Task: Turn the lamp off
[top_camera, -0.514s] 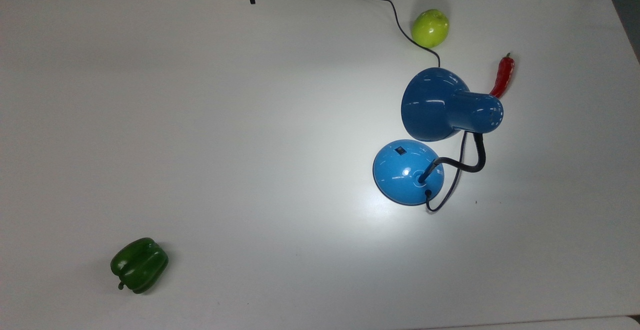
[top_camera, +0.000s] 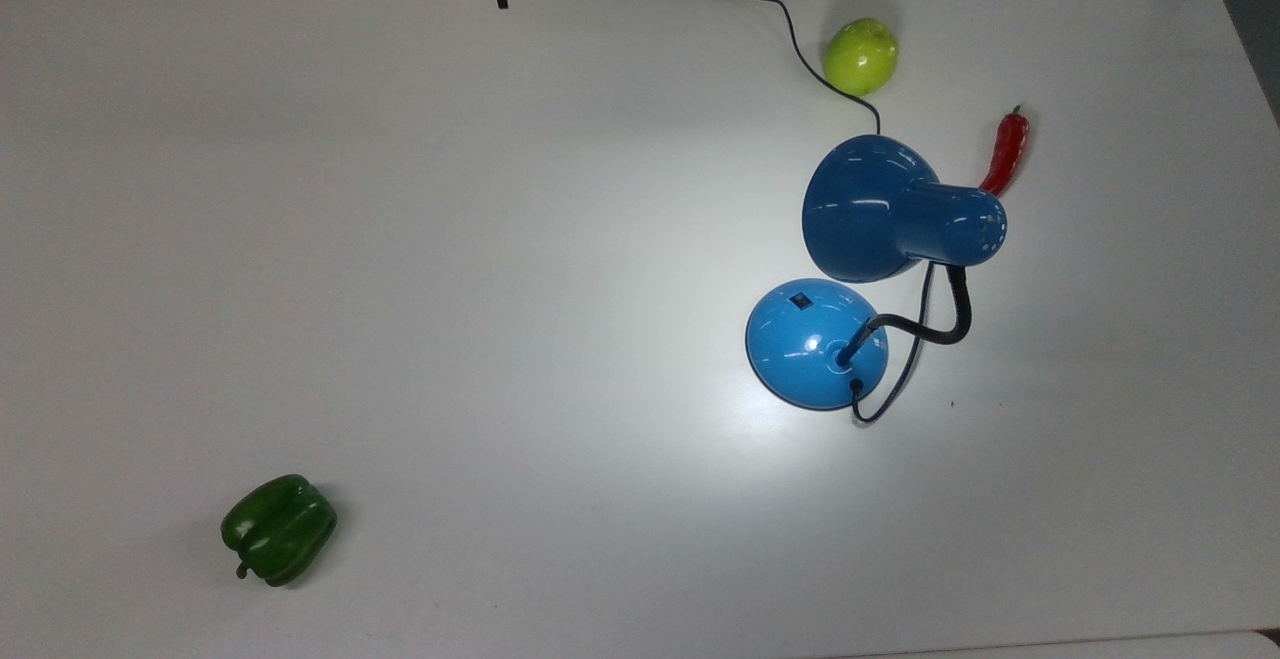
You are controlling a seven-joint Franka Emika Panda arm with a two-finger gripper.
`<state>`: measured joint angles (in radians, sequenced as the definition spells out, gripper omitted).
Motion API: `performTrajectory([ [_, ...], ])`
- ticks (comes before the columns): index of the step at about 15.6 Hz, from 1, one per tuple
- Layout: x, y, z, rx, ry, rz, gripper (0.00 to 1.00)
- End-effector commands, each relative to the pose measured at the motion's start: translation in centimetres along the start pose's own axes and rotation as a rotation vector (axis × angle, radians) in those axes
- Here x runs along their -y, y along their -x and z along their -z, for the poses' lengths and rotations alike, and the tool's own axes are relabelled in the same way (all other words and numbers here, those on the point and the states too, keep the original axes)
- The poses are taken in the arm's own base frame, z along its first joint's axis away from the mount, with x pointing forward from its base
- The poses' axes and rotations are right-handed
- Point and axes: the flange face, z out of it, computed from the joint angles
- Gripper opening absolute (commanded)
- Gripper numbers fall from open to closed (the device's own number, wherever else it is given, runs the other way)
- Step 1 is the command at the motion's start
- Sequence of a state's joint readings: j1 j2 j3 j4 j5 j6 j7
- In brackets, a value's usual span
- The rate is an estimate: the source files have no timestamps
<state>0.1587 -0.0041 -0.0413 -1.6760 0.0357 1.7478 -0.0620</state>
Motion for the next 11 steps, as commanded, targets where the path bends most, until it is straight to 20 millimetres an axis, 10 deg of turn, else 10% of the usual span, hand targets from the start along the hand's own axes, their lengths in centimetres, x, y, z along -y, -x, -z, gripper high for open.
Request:
performTrajectory([
  [1,-0.54,0.23,0.03,0.000,0.007,0.036,0.99],
  [11,-0.63,0.18,-0.05,-0.006,-0.003,0.077,0.16],
])
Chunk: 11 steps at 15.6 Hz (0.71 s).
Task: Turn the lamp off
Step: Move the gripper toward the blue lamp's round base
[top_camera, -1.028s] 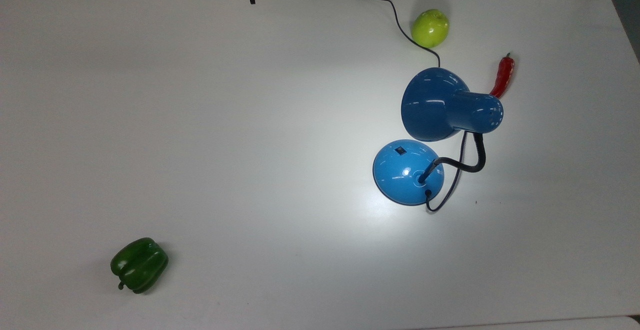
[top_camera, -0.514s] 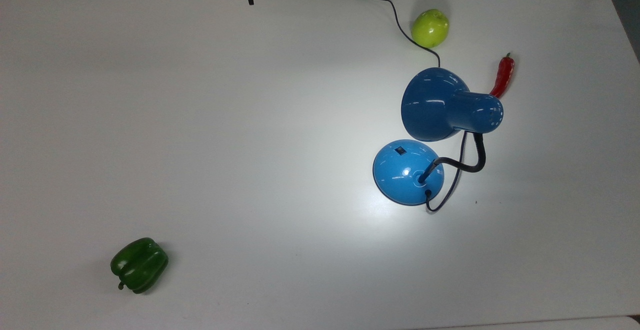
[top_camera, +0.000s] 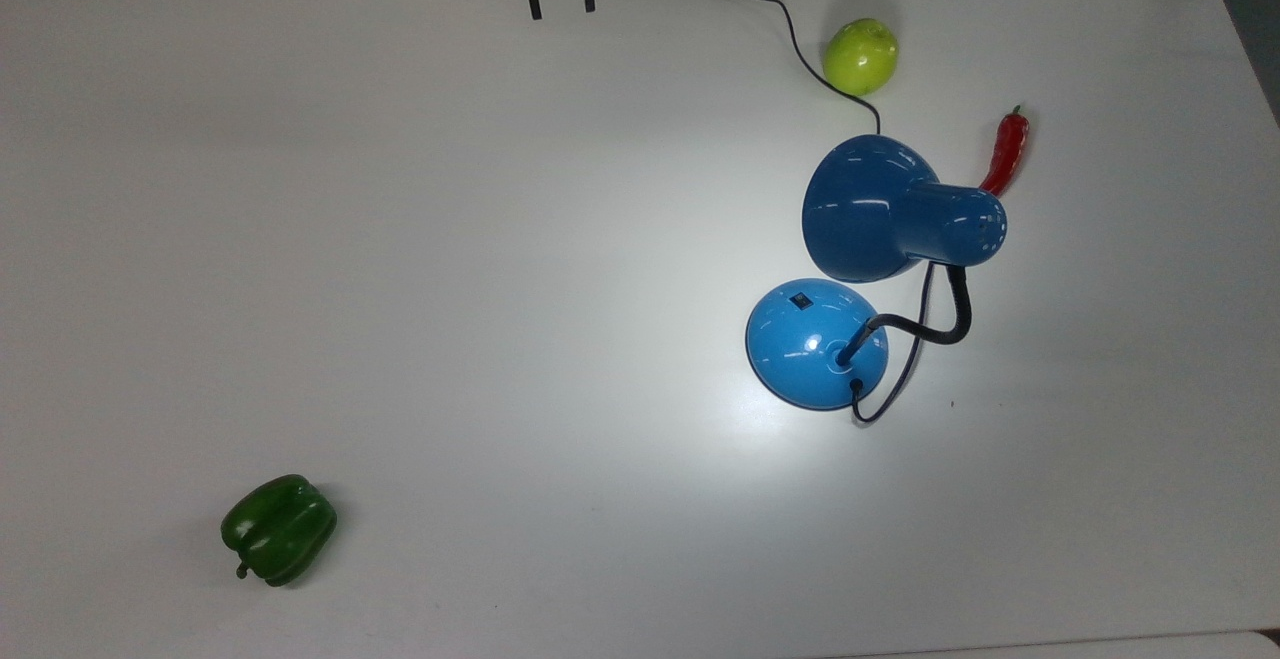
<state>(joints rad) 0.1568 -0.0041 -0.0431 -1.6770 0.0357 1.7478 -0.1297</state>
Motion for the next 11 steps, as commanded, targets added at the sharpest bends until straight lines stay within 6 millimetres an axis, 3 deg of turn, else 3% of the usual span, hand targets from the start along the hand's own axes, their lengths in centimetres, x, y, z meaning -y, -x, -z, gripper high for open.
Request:
performTrajectory([
  [1,-0.40,0.20,-0.02,-0.006,-0.003,0.010,0.13],
  [3,-0.39,0.27,-0.33,0.002,-0.006,0.011,0.10],
  [5,-0.29,0.35,-0.71,0.011,-0.008,0.008,0.00],
  [11,-0.06,0.54,-0.96,0.021,-0.015,-0.016,0.00],
])
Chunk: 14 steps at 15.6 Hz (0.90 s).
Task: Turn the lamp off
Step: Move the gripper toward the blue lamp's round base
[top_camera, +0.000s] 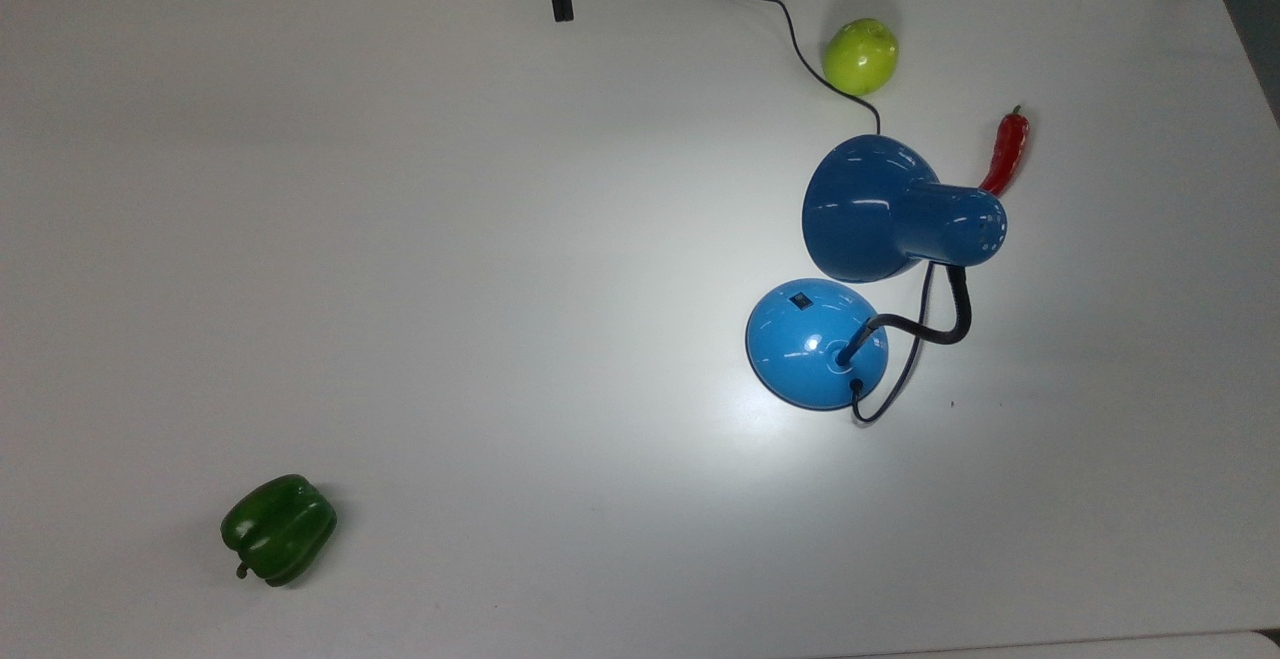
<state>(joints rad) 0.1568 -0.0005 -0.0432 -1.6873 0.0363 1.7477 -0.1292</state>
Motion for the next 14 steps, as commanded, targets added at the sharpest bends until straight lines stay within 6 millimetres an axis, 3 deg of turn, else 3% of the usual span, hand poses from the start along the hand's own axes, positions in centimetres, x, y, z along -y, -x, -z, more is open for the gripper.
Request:
performTrajectory([
  [1,0.0,0.6,-0.4,0.010,-0.013,-0.014,0.00],
  [10,2.3,0.3,-3.6,0.044,-0.026,0.050,0.00],
  [14,3.3,-0.6,-6.6,0.005,-0.021,0.107,0.00],
])
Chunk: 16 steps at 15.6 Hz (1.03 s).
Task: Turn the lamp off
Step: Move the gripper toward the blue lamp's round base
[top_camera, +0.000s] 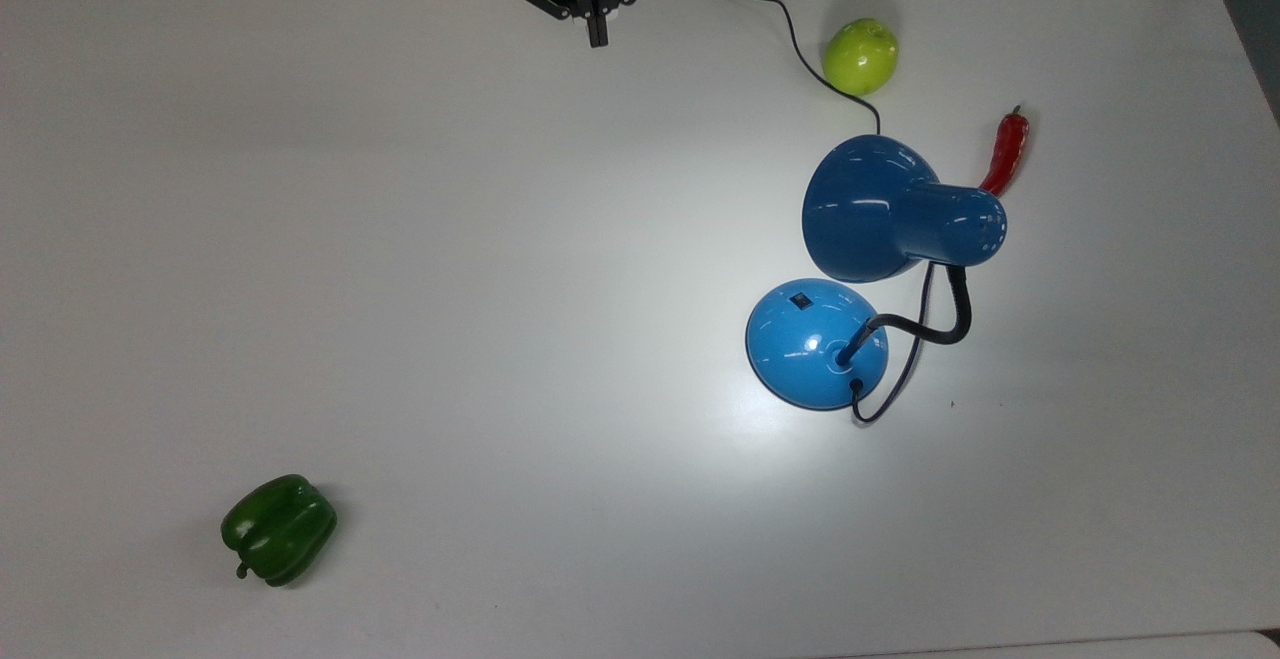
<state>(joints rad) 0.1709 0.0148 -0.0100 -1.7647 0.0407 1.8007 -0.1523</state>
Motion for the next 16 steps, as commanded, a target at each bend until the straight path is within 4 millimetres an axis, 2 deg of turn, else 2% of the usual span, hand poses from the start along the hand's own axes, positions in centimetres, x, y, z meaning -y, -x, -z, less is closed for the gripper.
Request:
performTrajectory([
  [1,1.1,-0.8,-3.1,-0.045,-0.006,0.050,0.00],
  [6,2.3,-2.0,-7.3,-0.044,-0.006,0.070,0.00],
  [11,3.9,-2.8,-11.0,-0.118,0.001,0.085,0.00],
  [16,4.6,-4.4,-13.9,-0.200,0.006,0.083,0.00],
])
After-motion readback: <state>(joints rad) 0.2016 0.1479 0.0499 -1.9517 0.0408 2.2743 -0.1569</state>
